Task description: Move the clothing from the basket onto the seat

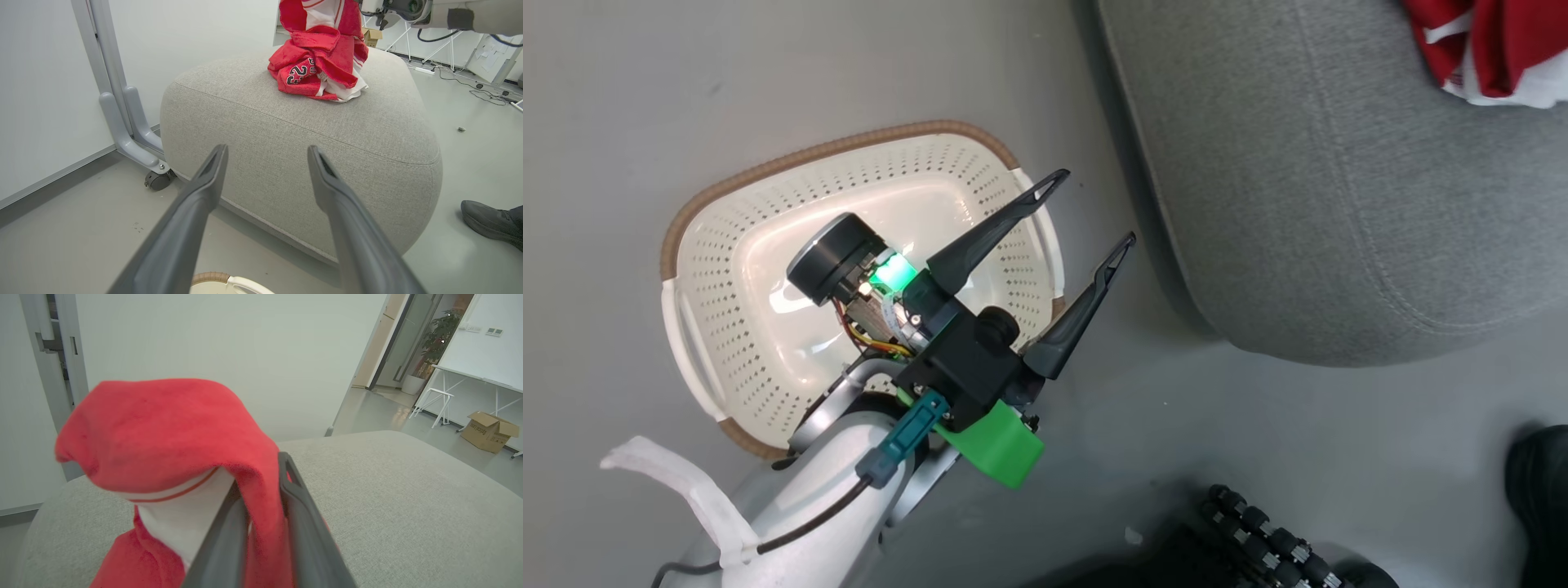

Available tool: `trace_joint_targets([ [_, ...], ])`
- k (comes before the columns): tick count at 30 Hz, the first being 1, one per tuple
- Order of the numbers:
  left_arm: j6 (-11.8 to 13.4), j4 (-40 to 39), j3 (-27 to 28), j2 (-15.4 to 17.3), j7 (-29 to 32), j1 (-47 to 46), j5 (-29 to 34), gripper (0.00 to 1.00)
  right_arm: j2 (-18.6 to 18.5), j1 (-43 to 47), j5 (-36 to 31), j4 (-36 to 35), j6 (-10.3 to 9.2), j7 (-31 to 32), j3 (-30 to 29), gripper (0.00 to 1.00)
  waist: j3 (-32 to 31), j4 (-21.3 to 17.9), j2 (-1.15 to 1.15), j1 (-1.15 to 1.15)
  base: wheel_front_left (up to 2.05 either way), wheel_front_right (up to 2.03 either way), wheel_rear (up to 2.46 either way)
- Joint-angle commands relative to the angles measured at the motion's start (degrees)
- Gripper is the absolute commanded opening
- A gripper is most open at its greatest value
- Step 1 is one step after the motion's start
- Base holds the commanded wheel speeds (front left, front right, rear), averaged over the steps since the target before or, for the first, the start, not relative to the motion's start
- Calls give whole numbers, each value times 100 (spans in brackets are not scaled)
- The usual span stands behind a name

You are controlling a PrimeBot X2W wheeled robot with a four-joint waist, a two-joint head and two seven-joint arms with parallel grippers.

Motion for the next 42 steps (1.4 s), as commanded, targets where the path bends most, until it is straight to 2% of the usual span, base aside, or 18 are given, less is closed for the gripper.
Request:
trace_joint_targets([
  [1,21,8,20,39,-34,-111,13,100,17,-94,-30,148,-6,-50,-72,100,180,198,0,-1,0,0,0],
  [6,102,132,3,-7,-124,-120,32,100,71,44,-108,484,-6,-116,-224,100,61,246,0,-1,0,0,0],
  [15,268,504,-34,-167,-419,211,-144,100,540,1101,-293,-792,-6,-110,-257,100,-606,311,0,-1,0,0,0],
  [19,437,673,62,-238,-608,396,-261,100,870,1769,-344,-1438,-6,-111,-38,100,-972,359,0,-1,0,0,0],
  [27,826,986,428,-324,-927,730,-559,100,1506,2916,-562,-2301,-6,-111,501,100,-1575,498,0,-1,0,0,0],
  [33,1090,1116,744,-333,-1089,878,-722,100,1689,3570,-499,-2671,-6,-112,898,100,-1869,726,0,-1,0,0,0],
  [42,1461,1226,1417,-330,-1224,1175,-947,100,1722,4252,-262,-3065,-6,-69,1413,100,-2213,1184,0,-1,0,0,0],
])
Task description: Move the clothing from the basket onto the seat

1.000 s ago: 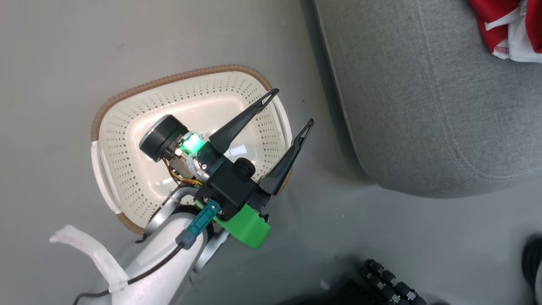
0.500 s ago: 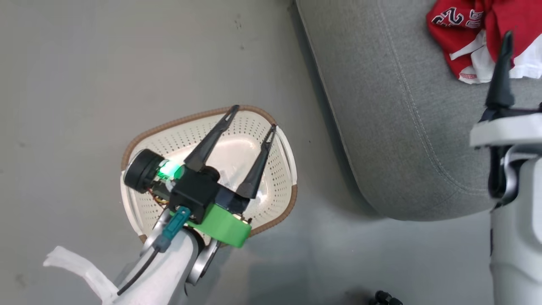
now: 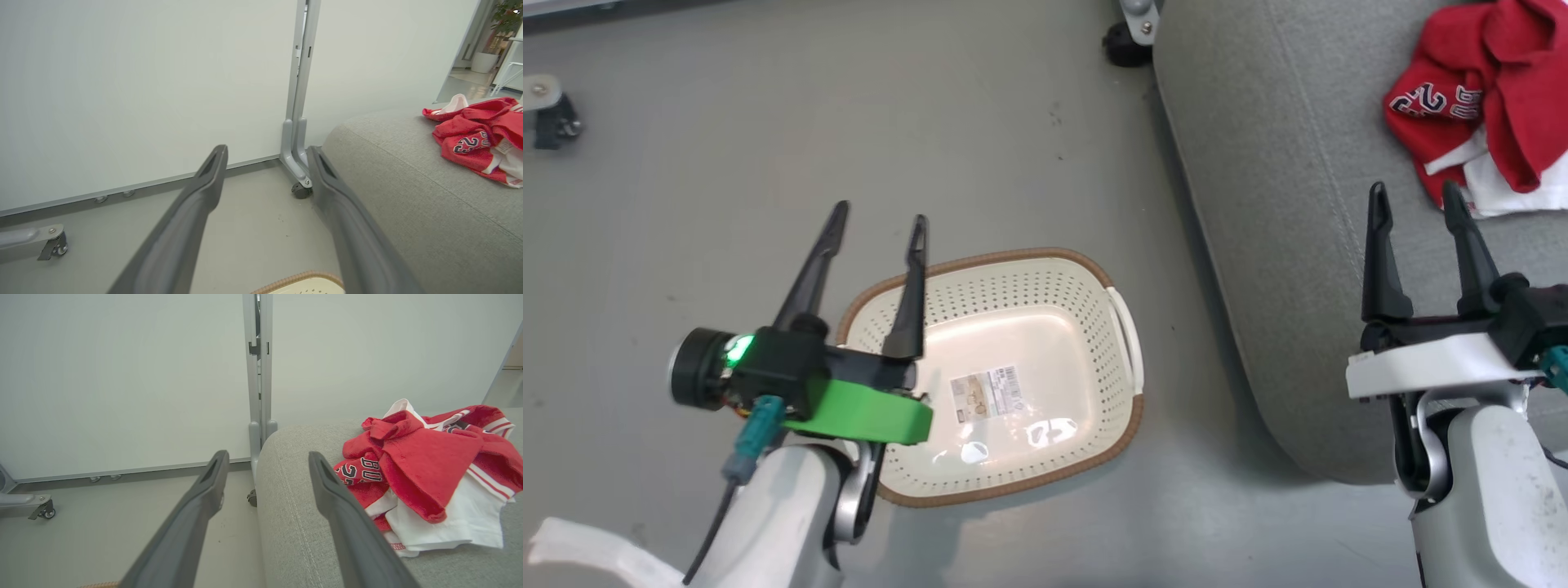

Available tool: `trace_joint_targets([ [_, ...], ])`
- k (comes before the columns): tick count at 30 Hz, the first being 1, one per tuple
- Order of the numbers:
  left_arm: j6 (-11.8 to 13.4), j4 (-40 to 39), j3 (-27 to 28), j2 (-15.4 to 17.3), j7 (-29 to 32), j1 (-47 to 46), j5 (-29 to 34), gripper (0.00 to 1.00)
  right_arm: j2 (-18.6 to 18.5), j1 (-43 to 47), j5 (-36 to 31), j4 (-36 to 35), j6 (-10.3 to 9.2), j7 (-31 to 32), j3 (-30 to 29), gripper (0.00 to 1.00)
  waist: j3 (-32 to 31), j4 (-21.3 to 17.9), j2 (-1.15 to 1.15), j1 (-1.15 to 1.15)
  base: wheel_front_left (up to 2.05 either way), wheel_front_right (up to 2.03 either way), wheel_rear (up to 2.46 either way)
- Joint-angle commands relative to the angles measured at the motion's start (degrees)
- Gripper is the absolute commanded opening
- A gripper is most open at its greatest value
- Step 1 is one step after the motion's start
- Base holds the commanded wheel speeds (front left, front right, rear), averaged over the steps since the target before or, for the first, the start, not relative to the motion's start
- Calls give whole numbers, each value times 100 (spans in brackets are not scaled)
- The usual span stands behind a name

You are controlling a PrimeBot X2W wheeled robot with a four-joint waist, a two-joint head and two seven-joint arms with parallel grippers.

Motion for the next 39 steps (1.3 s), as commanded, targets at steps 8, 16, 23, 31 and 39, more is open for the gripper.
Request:
trace_joint_targets([
  [8,157,-331,997,-104,-39,654,-109,100,-15,612,108,-471,-6,238,173,100,-524,709,0,0,0,0,0],
  [16,-98,-352,1616,-296,-41,1305,31,100,-14,1035,81,-749,-6,487,265,100,-839,949,0,0,0,0,0],
  [23,-336,-253,1773,-431,-35,1772,211,100,-15,1386,182,-834,-6,605,426,100,-1117,947,0,0,0,0,0],
  [31,-484,-56,1847,-536,-35,2063,354,100,-14,1695,286,-858,-6,687,526,100,-1364,881,0,0,0,0,0],
  [39,-571,147,1870,-590,-35,2181,513,100,-14,1876,333,-895,-6,748,588,100,-1485,830,0,0,0,0,0],
])
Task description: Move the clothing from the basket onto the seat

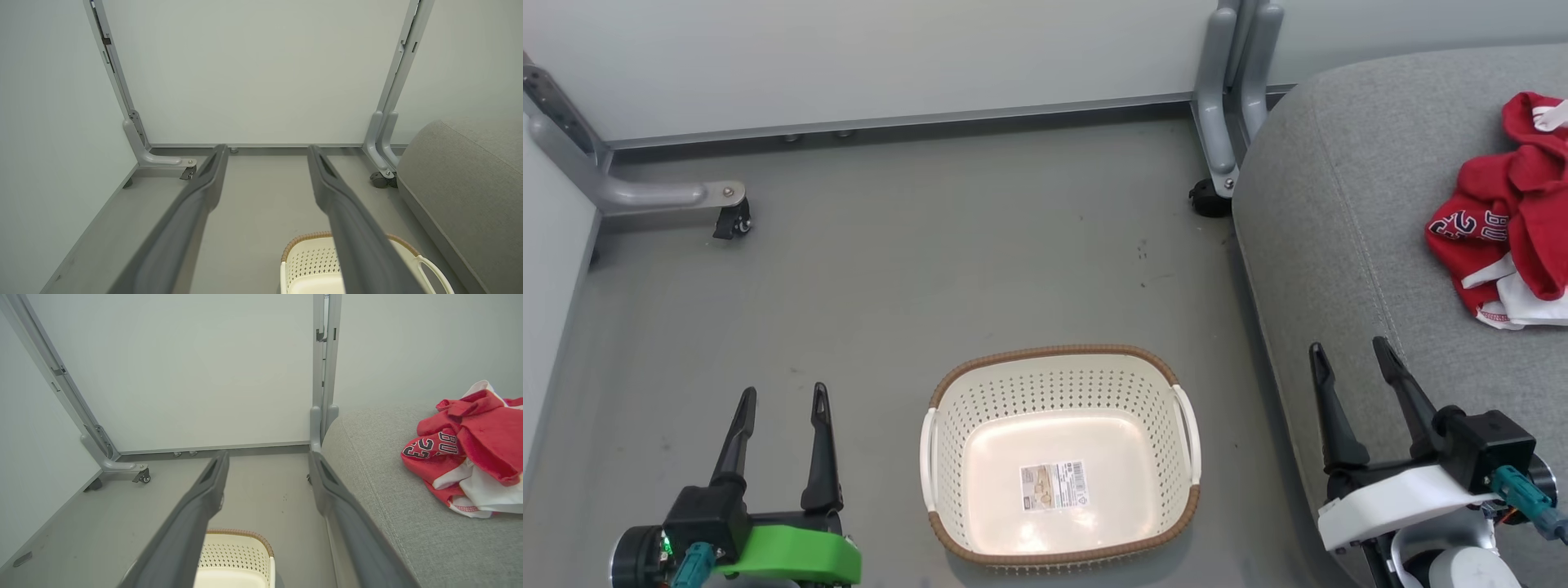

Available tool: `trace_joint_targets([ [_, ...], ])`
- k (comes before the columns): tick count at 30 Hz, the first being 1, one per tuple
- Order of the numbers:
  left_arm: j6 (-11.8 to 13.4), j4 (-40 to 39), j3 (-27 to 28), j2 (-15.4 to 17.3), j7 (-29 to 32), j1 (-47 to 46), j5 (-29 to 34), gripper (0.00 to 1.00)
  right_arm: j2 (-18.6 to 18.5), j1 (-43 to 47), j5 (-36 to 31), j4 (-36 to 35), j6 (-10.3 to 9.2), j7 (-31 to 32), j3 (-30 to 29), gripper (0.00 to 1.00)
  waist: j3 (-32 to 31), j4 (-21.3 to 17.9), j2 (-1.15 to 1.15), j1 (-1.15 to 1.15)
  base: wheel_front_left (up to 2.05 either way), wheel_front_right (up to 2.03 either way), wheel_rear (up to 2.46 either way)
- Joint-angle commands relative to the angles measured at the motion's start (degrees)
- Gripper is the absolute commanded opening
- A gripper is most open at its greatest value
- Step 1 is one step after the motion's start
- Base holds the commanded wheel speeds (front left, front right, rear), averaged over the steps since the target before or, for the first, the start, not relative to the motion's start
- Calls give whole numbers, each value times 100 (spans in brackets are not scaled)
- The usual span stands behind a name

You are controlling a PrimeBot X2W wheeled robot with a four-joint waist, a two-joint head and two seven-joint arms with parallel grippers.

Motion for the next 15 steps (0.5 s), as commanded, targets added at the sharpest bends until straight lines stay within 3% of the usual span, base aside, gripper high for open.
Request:
trace_joint_targets([
  [1,-28,40,6,-9,-2,86,77,100,-16,55,20,-36,-6,11,9,100,-20,-12,0,0,0,0,0],
  [15,-88,230,75,-82,-3,59,192,100,-16,116,39,-60,-6,66,50,100,-82,26,0,0,0,0,0],
])
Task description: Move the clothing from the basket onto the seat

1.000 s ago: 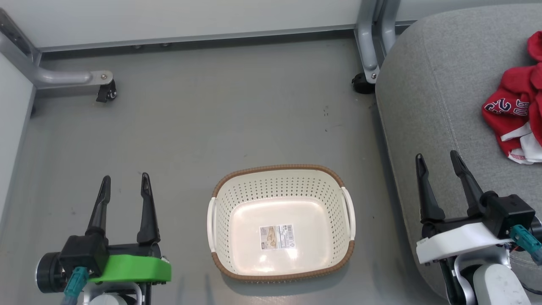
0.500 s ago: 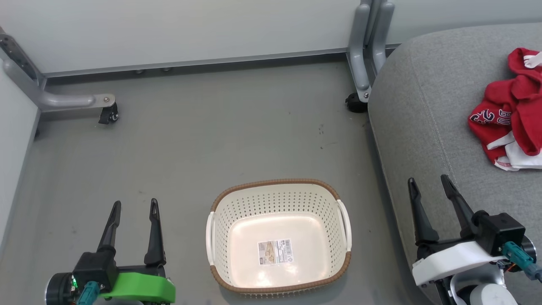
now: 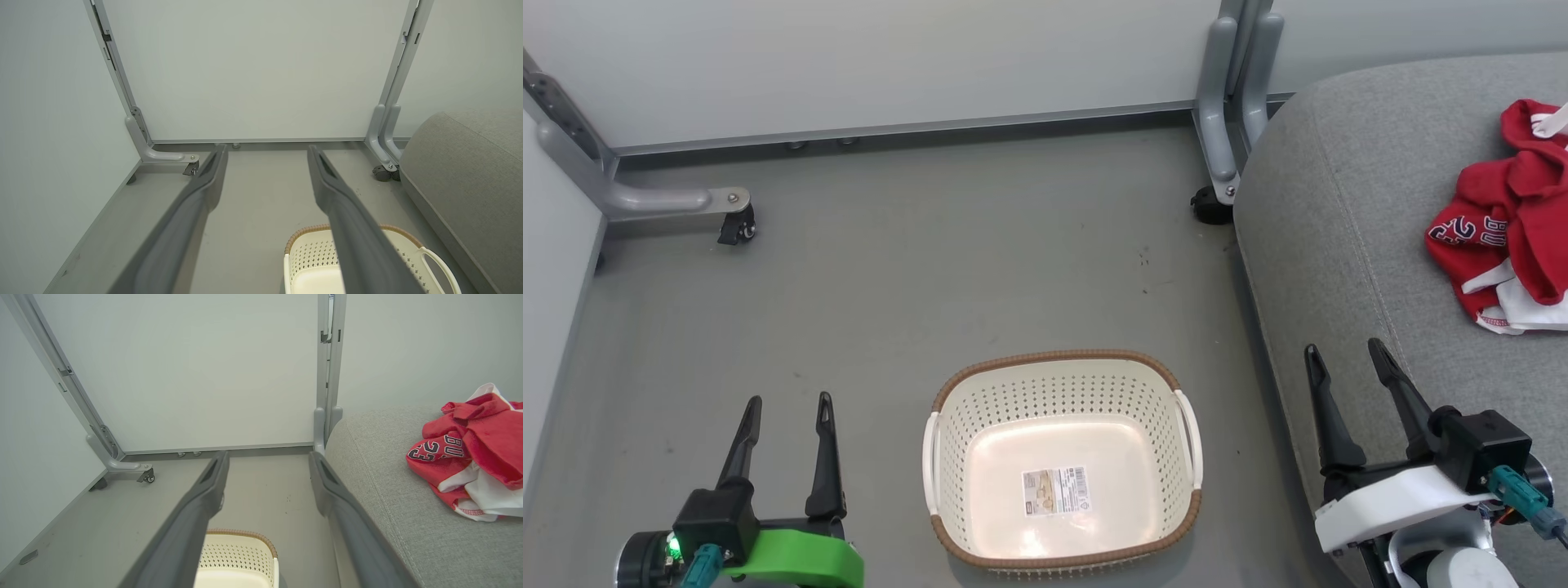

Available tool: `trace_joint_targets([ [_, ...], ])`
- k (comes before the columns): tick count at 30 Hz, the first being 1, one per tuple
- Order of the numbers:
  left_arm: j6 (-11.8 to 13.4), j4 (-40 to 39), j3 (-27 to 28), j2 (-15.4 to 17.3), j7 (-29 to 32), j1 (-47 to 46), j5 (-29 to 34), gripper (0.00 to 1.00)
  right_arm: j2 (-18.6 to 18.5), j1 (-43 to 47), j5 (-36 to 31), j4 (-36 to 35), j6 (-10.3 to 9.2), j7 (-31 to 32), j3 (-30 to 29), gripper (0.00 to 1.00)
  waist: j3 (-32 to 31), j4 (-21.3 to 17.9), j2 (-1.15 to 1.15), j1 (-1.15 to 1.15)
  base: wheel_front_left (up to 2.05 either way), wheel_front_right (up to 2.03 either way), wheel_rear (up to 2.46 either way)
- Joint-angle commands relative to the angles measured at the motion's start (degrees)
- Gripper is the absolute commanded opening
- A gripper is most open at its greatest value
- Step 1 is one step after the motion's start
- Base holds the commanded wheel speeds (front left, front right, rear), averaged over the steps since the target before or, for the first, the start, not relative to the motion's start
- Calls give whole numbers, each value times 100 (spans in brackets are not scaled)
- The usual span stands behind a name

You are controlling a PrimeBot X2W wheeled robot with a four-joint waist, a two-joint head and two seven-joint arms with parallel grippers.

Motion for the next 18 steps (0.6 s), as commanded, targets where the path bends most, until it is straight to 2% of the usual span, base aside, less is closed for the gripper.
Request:
trace_joint_targets([
  [1,-3,24,32,-29,-3,57,32,100,-16,95,50,-26,-6,7,-2,100,-10,4,0,0,0,0,0],
  [6,-7,34,54,-49,-3,67,64,100,-16,86,42,-18,-6,31,8,100,-28,10,0,0,0,0,0],
  [7,-2,22,24,-60,0,0,42,0,0,9,26,1,0,9,7,0,-29,11,0,0,0,0,0],
  [10,-5,151,1,-90,6,-2,17,0,20,17,47,118,0,4,19,0,-33,12,0,0,0,0,0],
  [18,-94,212,115,-108,225,-77,-857,0,-45,-50,1001,259,0,72,22,0,-65,13,0,0,0,0,0],
])
